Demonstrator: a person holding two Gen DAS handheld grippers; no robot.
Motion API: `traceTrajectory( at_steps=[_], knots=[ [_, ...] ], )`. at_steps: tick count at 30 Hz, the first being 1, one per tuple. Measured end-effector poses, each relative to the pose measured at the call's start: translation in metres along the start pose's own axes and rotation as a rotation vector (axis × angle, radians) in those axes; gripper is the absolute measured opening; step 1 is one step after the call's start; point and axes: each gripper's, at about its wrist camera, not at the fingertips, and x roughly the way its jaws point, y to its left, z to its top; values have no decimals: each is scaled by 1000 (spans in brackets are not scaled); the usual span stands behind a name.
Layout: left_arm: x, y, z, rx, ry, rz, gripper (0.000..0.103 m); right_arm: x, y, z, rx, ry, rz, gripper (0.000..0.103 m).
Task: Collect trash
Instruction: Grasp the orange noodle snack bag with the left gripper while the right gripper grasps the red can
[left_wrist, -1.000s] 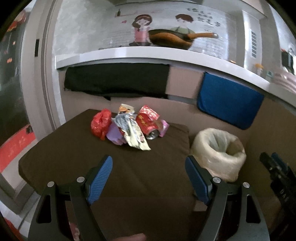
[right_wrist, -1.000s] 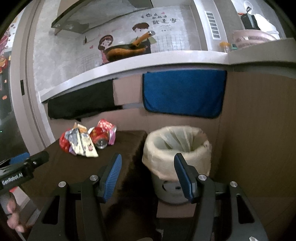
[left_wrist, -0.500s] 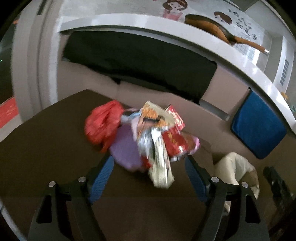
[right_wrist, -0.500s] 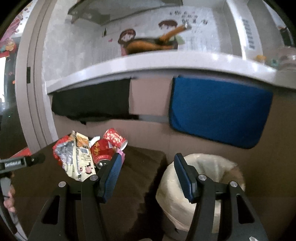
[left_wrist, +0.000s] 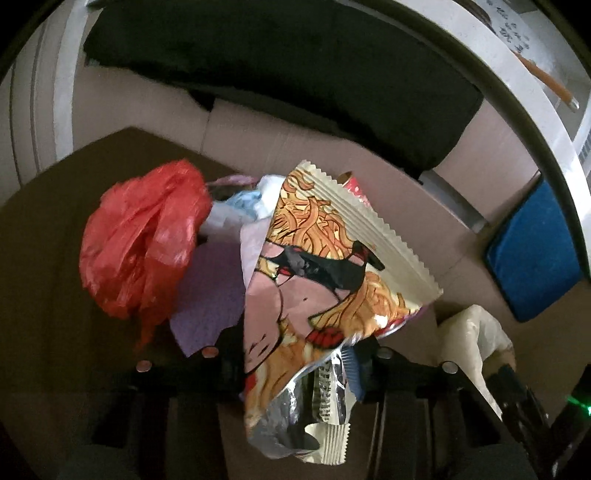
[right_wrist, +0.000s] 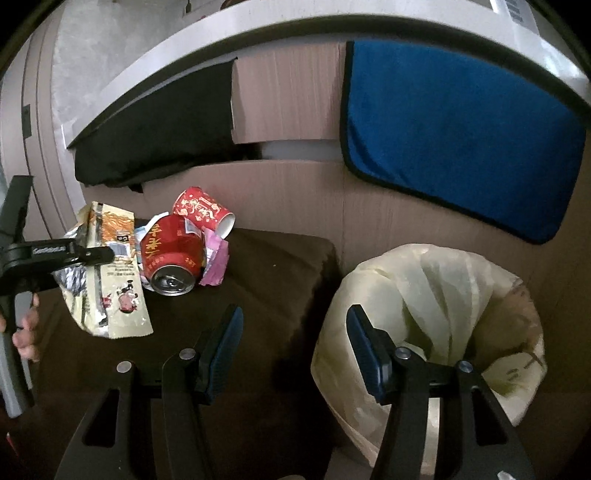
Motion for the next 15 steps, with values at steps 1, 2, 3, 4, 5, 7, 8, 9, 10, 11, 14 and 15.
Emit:
traceTrajectory(
  at_steps=[1, 2, 3, 4, 5, 7, 8, 9, 10, 11, 14, 15],
  knots=[
    [-4, 1, -3, -11, 1, -11, 43, 2, 2, 2, -2, 1, 8, 56],
    [-6, 3, -5, -20, 4, -21, 39, 4, 6, 3, -6, 0, 17, 56],
    [-8, 5, -6, -31, 11, -34, 31, 6, 10, 6, -12, -1, 23, 56],
    [-11, 9, -6, -43, 17, -52, 28, 7, 14, 8, -18, -5, 30, 56],
    [-13, 7, -6, -48, 20, -61, 24, 8, 18, 9, -25, -8, 39, 56],
    [-25, 12, -7, -58, 9, -82, 21, 8, 28, 15, -37, -15, 79, 55],
    [-32, 14, -8, -55, -4, -79, 20, 8, 32, 19, -41, -10, 116, 55],
    [-40, 15, -10, -45, -19, -71, 20, 9, 37, 23, -45, -1, 152, 55],
    [-48, 17, -12, -34, -40, -63, 19, 11, 41, 26, -48, 10, 186, 56],
    [-54, 18, -13, -27, -55, -56, 19, 15, 48, 30, -58, 29, 234, 56],
    [-69, 27, -19, -22, -104, -34, 20, 28, 71, 39, -111, 73, 308, 56],
    [-73, 31, -20, -30, -119, -23, 19, 31, 79, 41, -136, 77, 315, 56]
  ],
)
